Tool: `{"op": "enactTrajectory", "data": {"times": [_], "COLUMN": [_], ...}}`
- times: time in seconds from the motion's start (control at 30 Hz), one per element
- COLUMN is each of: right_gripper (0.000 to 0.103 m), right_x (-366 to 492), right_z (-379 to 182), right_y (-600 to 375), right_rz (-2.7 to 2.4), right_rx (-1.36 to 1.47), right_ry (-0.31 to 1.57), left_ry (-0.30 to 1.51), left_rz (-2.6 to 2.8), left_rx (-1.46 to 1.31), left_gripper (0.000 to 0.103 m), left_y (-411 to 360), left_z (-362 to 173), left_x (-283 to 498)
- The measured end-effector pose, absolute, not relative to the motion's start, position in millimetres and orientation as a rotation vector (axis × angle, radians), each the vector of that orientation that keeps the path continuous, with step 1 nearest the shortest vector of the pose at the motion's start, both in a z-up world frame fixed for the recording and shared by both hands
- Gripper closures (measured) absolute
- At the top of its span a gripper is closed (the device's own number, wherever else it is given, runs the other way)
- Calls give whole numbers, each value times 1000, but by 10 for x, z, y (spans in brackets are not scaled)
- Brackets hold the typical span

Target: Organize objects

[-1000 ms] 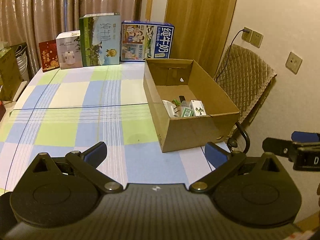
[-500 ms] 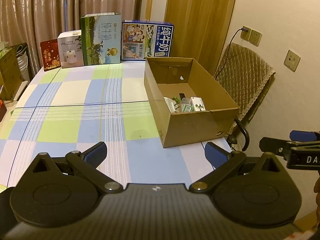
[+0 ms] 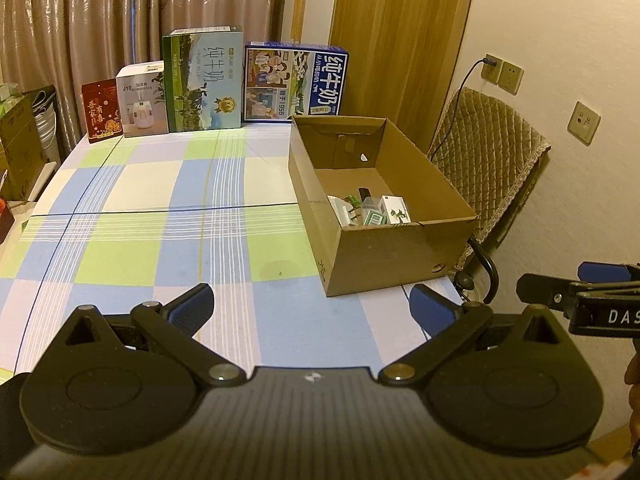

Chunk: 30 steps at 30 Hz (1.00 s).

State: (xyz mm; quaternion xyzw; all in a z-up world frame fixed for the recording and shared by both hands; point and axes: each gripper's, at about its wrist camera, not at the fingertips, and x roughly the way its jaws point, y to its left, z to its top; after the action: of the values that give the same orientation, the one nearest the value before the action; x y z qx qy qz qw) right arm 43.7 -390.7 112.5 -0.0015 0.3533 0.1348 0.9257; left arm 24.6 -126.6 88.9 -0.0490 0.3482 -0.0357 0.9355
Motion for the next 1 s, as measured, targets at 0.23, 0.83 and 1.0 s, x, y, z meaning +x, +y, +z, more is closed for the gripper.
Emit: {"op": "enactTrajectory", "data": {"times": [0.23, 0.83, 1.0], "right_gripper": [2, 2, 2], "right_x": [436, 457, 455], "right_z": [1126, 1159, 1151], "right_y": [-3905, -3884, -3889], "right_rz": [276, 278, 282], "right_rx": [-4, -13, -10], "right_ry": [725, 720, 719], "left_ry": [712, 708, 696], "left_rz": [-73, -78, -82], "left_rx": [-103, -107, -131], "left_gripper": [1, 1, 1], "left_y": [-1265, -1281, -1281], "left_z": [885, 900, 907], "left_x": [245, 238, 225]}}
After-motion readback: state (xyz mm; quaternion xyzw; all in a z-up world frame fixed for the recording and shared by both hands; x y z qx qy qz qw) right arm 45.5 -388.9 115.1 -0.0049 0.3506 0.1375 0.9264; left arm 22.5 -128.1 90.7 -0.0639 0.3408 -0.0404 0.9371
